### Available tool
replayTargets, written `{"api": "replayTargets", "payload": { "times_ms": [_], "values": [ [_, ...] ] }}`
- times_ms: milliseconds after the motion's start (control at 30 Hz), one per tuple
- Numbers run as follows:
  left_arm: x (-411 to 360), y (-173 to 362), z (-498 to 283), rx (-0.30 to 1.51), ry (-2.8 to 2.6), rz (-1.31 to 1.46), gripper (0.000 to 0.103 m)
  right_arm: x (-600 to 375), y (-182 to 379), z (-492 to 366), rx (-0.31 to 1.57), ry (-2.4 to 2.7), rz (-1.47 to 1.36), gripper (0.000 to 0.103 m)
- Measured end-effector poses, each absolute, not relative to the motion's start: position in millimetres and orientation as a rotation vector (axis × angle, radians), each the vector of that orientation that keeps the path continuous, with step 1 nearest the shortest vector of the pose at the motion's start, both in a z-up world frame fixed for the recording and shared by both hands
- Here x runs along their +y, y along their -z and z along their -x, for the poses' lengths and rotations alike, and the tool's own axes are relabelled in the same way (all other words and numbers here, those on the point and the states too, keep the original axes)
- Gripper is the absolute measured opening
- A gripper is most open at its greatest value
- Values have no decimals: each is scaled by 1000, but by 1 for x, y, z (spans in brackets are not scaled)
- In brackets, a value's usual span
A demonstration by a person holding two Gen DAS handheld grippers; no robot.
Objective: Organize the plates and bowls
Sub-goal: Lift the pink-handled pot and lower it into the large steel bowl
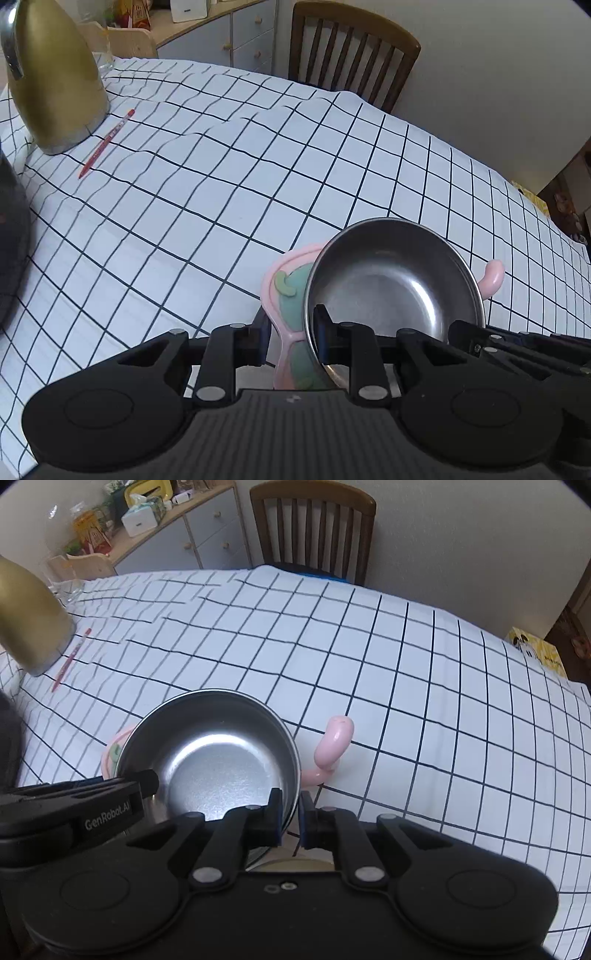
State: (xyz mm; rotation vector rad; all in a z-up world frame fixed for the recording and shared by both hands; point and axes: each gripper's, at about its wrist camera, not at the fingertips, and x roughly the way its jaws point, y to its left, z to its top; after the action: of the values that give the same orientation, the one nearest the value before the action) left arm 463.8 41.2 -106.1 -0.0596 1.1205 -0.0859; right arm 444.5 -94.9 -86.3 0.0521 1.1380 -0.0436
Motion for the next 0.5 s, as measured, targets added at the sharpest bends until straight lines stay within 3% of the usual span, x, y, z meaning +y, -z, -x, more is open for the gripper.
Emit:
{"api": "replayTargets", "payload": {
  "times_ms": [500],
  "values": [
    [64,23,-396,1051,149,69,23,-73,5,-386,1039,27,-22,9]
  ]
}}
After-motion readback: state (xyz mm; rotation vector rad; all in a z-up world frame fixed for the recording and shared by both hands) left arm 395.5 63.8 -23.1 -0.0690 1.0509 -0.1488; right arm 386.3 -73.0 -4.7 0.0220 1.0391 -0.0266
